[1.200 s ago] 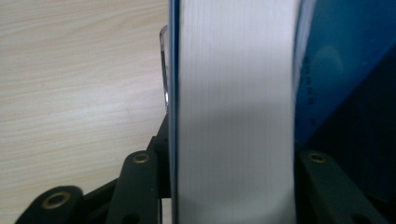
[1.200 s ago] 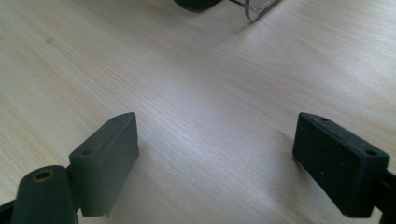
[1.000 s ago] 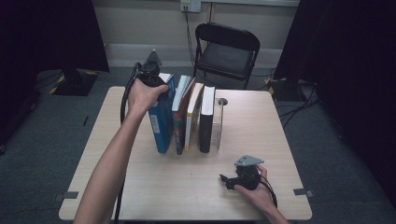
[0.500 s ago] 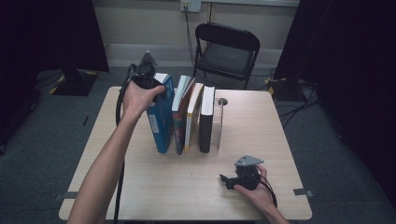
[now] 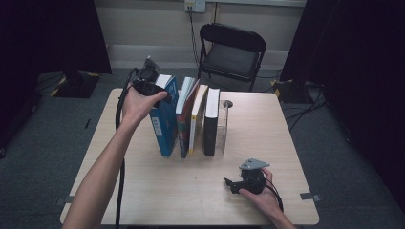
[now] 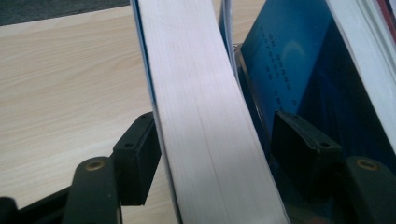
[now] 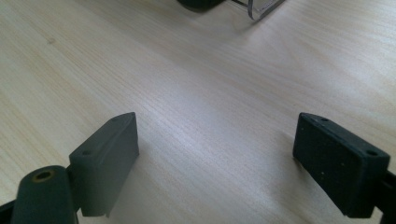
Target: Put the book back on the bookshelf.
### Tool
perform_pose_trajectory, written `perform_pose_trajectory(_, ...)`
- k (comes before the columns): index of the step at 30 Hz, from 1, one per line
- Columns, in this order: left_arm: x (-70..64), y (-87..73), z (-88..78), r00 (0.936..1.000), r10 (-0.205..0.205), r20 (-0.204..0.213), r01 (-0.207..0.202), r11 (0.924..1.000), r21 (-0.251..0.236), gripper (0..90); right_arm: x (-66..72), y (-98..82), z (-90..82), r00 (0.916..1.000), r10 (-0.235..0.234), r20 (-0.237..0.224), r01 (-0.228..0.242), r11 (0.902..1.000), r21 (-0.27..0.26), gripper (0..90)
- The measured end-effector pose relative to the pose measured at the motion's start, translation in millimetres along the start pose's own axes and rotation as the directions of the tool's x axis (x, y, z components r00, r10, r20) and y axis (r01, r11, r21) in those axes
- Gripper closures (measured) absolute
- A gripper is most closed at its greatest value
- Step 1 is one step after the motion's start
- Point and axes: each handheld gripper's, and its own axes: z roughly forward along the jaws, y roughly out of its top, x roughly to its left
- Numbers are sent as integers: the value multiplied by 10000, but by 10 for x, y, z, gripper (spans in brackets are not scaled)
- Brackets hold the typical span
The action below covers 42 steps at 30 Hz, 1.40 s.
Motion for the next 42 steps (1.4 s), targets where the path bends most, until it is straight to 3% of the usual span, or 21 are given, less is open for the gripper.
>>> perform_pose_trajectory(4, -13, -1, 9, 9993, -332, -152, 332, 9994, -29, 428, 1, 2, 3, 10000, 2, -9, -2, 10000, -4, 141)
perform_pose_trajectory(5, -23, -7, 14, 9981, -515, -352, 514, 9987, -42, 450, 2, 3, 3, 10000, 6, 4, -6, 10000, 4, 140)
perform_pose_trajectory(8, -17, -25, 1, 9947, -829, -603, 826, 9966, -72, 589, 2, 3, 3, 10000, 2, 9, -2, 10000, 5, 140)
perform_pose_trajectory(10, -18, -24, 0, 9937, -933, -620, 933, 9956, -30, 593, 2, 2, 2, 10000, -2, 8, 2, 10000, 7, 141)
perform_pose_trajectory(12, -23, -23, 3, 9937, -933, -627, 931, 9956, -51, 579, 3, 3, 2, 10000, -1, 10, 1, 10000, 9, 141)
perform_pose_trajectory(13, -13, -22, 5, 9949, -959, -306, 957, 9954, -79, 550, 3, 3, 2, 10000, 6, 12, -6, 10000, 11, 141)
perform_pose_trajectory(15, -6, -21, -2, 9960, -882, -164, 880, 9961, -109, 499, 3, 2, 2, 10000, 1, 13, -1, 10000, 9, 141)
perform_pose_trajectory(18, 5, -21, -8, 9960, -869, -190, 867, 9962, -90, 433, 3, 3, 2, 10000, 0, 12, 0, 10000, 9, 141)
perform_pose_trajectory(19, 27, -21, -21, 9967, -811, -4, 811, 9966, -157, 426, 3, 3, 2, 10000, 3, 8, -3, 10000, 9, 141)
perform_pose_trajectory(24, 66, -31, -72, 9969, -762, 171, 767, 9966, -314, 392, 2, 3, 2, 10000, -4, 7, 4, 10000, 6, 141)
perform_pose_trajectory(26, 85, -39, -95, 9969, -746, 256, 757, 9960, -470, 360, 3, 3, 2, 10000, 1, 8, -1, 10000, 8, 141)
perform_pose_trajectory(28, 104, -67, -125, 9960, -630, 639, 681, 9944, -810, 356, 4, 3, 2, 10000, 0, 15, 0, 10000, 10, 141)
perform_pose_trajectory(32, 88, -134, -130, 9987, -239, 457, 292, 9926, -1179, 334, 4, 3, 2, 10000, -8, 21, 8, 10000, 9, 141)
perform_pose_trajectory(33, 89, -177, -123, 9986, -114, 520, 188, 9893, -1447, 335, 4, 3, 2, 10000, -7, 25, 7, 10000, 12, 141)
perform_pose_trajectory(36, 102, -216, -120, 9991, 21, 429, 50, 9863, -1647, 324, 5, 3, 2, 10000, 2, 35, -2, 10000, 16, 141)
perform_pose_trajectory(40, 141, -337, -134, 9972, 413, 620, -257, 9719, -2340, 320, 7, 4, 3, 10000, 22, 34, -23, 10000, 17, 140)
perform_pose_trajectory(42, 149, -364, -134, 9963, 497, 703, -311, 9691, -2445, 317, 7, 4, 3, 10000, 30, 29, -30, 10000, 13, 140)
